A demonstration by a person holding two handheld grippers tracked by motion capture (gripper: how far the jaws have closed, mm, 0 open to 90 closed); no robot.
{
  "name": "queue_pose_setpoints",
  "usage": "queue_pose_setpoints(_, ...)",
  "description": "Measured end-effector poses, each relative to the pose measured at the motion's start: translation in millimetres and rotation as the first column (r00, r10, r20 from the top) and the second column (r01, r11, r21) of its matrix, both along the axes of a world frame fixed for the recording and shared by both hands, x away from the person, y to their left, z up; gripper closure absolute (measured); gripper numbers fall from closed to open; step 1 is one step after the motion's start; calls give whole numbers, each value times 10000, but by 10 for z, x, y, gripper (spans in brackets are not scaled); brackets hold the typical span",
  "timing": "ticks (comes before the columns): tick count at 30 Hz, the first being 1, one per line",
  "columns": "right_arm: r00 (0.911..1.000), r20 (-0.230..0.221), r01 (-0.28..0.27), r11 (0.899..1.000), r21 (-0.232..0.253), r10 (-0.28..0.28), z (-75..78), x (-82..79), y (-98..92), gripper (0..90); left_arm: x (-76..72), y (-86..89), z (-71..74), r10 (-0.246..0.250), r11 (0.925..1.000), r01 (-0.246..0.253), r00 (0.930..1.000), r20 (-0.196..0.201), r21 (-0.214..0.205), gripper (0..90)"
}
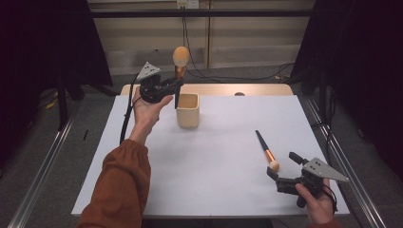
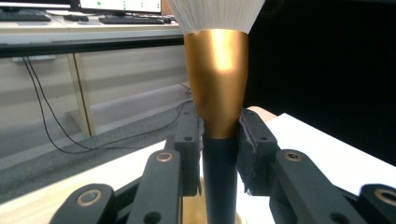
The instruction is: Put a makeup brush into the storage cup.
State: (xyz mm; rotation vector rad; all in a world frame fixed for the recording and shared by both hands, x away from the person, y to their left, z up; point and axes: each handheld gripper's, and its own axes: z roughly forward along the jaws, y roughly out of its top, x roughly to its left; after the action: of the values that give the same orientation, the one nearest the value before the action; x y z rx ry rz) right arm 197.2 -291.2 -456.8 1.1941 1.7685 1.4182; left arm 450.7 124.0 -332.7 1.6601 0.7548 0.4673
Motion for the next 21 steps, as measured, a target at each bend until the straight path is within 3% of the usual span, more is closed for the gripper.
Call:
queue_pose_setpoints(9, 10000, 18, -43, 10000, -53, 43, 0, -13, -2, 0, 162, -136, -4, -22, 10000, 23, 9997, 234, -20, 721)
queue_pose_setpoints(11, 10000, 20, -37, 10000, -41, 37, 1, -15, -2, 0, 203, -149, -43, 32, 9999, -31, 9999, 116, -121, 721)
queue_pose_setpoints(16, 10000, 11, -27, 10000, -32, 27, -1, -14, -3, 0, 274, -161, -165, 167, 9997, -169, 9998, 149, 194, 721)
queue_pose_setpoints(21, 10000, -13, 11, 10000, 2, -11, -4, -11, -7, 0, 298, -182, -221, 110, 9999, -110, 9999, 7, 80, 721)
